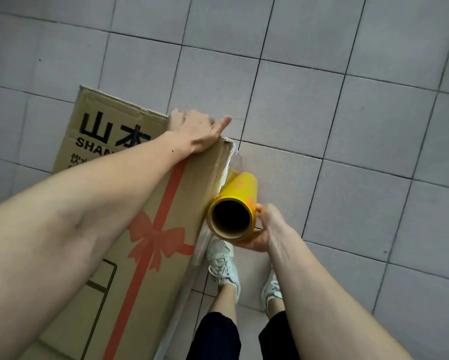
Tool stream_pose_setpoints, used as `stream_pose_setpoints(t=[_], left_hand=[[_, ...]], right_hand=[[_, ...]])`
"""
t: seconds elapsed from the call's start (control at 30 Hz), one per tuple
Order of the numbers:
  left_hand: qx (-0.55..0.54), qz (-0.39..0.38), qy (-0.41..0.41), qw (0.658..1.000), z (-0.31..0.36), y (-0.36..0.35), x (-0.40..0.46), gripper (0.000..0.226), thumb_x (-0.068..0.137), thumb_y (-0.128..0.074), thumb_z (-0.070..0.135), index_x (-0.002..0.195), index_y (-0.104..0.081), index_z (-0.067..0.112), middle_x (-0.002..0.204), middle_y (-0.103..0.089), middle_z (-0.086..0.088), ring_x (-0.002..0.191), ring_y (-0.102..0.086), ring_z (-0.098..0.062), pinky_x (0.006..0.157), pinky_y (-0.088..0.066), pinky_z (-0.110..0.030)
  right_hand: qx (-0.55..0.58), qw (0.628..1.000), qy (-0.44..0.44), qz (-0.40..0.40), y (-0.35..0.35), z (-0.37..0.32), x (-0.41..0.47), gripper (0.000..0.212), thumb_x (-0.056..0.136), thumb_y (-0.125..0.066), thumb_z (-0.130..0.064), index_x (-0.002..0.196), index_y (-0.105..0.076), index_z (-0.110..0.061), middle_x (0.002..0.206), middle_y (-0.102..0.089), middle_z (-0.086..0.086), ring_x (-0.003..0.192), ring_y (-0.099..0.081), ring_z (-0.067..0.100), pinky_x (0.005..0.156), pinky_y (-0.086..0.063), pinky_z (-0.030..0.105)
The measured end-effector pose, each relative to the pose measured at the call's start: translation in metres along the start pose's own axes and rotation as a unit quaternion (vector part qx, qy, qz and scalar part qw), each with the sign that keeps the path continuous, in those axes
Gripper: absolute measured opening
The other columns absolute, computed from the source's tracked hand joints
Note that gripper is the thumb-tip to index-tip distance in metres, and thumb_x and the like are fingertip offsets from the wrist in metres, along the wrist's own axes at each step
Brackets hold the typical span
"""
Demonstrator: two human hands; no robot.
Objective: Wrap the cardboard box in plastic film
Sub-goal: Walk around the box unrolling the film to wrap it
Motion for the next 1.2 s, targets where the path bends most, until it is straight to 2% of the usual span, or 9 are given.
stream_pose_setpoints(t=[0.13,0.23,0.33,0.53,0.7,0.87,1.03,1.1,1.2], left_hand=[[-0.063,0.067,-0.017,0.996,0.009,-0.009,-0.033,0.08,0.087,-0.007,0.07,0.142,-0.049,0.029,0.151,-0.044,0.0,0.143,-0.03,-0.021,0.118,-0.007,-0.05],[-0.079,0.037,-0.015,0.996,0.016,-0.019,-0.05,0.079,0.087,-0.013,0.076,0.152,-0.028,0.034,0.165,-0.012,0.002,0.152,0.002,-0.019,0.117,0.017,-0.052],[-0.061,0.013,-0.008,0.998,0.014,-0.021,-0.048,0.082,0.084,-0.026,0.082,0.151,-0.023,0.034,0.164,-0.005,0.0,0.151,0.012,-0.022,0.114,0.021,-0.055],[-0.041,0.021,-0.003,0.999,0.014,-0.023,-0.043,0.085,0.083,-0.03,0.082,0.151,-0.024,0.029,0.161,-0.013,-0.006,0.151,0.004,-0.027,0.114,0.018,-0.058],[-0.029,0.042,-0.013,0.999,0.016,-0.025,-0.042,0.085,0.085,-0.028,0.08,0.151,-0.024,0.027,0.161,-0.015,-0.009,0.151,0.001,-0.03,0.114,0.017,-0.059],[-0.034,0.045,-0.012,0.998,0.017,-0.027,-0.048,0.091,0.086,-0.025,0.081,0.157,-0.01,0.026,0.165,0.005,-0.008,0.15,0.014,-0.029,0.114,0.017,-0.059],[-0.052,0.1,-0.058,0.992,0.017,-0.062,-0.095,0.088,0.092,-0.03,0.071,0.155,0.015,0.028,0.161,0.026,-0.003,0.147,0.025,-0.025,0.116,0.013,-0.059],[-0.054,0.097,-0.053,0.992,0.013,-0.081,-0.119,0.082,0.095,-0.028,0.066,0.155,0.016,0.029,0.161,0.027,-0.003,0.147,0.026,-0.023,0.117,0.012,-0.057],[-0.055,0.078,-0.037,0.995,0.006,-0.097,-0.135,0.077,0.097,-0.022,0.063,0.153,0.019,0.03,0.159,0.031,-0.002,0.146,0.029,-0.021,0.117,0.015,-0.054]], right_hand=[[-0.228,0.958,0.163,0.059,-0.017,-0.044,-0.009,0.043,0.069,-0.051,-0.026,0.106,-0.061,-0.006,0.102,-0.065,0.023,0.087,-0.067,0.042,0.076,-0.051,0.062],[-0.314,0.935,0.166,0.018,-0.039,-0.044,-0.042,0.039,0.091,-0.051,-0.049,0.097,-0.052,-0.01,0.102,-0.062,0.019,0.071,-0.061,0.036,0.061,-0.05,0.051],[-0.337,0.935,0.106,-0.016,-0.041,-0.028,-0.039,0.072,0.073,-0.065,-0.069,0.115,-0.057,-0.01,0.101,-0.072,0.018,0.081,-0.07,0.038,0.077,-0.053,0.058],[-0.068,0.995,-0.002,-0.078,0.007,0.047,0.004,0.087,0.062,-0.078,-0.055,0.13,-0.047,-0.011,0.107,-0.071,0.02,0.09,-0.071,0.037,0.078,-0.056,0.053],[0.177,0.967,-0.068,-0.171,0.026,0.119,0.016,0.07,0.076,-0.066,-0.056,0.123,-0.056,-0.006,0.113,-0.068,0.024,0.105,-0.064,0.041,0.097,-0.047,0.054],[0.239,0.939,-0.094,-0.227,0.006,0.145,0.019,0.065,0.08,-0.064,-0.051,0.121,-0.054,-0.002,0.116,-0.066,0.027,0.105,-0.062,0.045,0.086,-0.048,0.06],[0.006,0.998,0.056,-0.029,0.018,0.095,0.024,0.035,0.093,-0.047,-0.034,0.119,-0.049,-0.01,0.106,-0.06,0.021,0.102,-0.062,0.041,0.079,-0.05,0.061],[-0.099,0.988,0.114,0.042,0.017,0.073,0.018,0.034,0.097,-0.034,-0.029,0.112,-0.051,-0.002,0.092,-0.059,0.023,0.096,-0.061,0.04,0.092,-0.047,0.061],[-0.255,0.956,0.143,0.009,-0.006,0.06,-0.004,0.037,0.096,-0.043,-0.04,0.097,-0.051,-0.005,0.103,-0.061,0.025,0.104,-0.06,0.048,0.096,-0.043,0.064]])
Point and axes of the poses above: each hand's wrist, its own x-axis towards the middle knuckle, its own y-axis out of the back of the hand, z = x × y, the point moved 4 cm from there along x, towards the middle knuckle
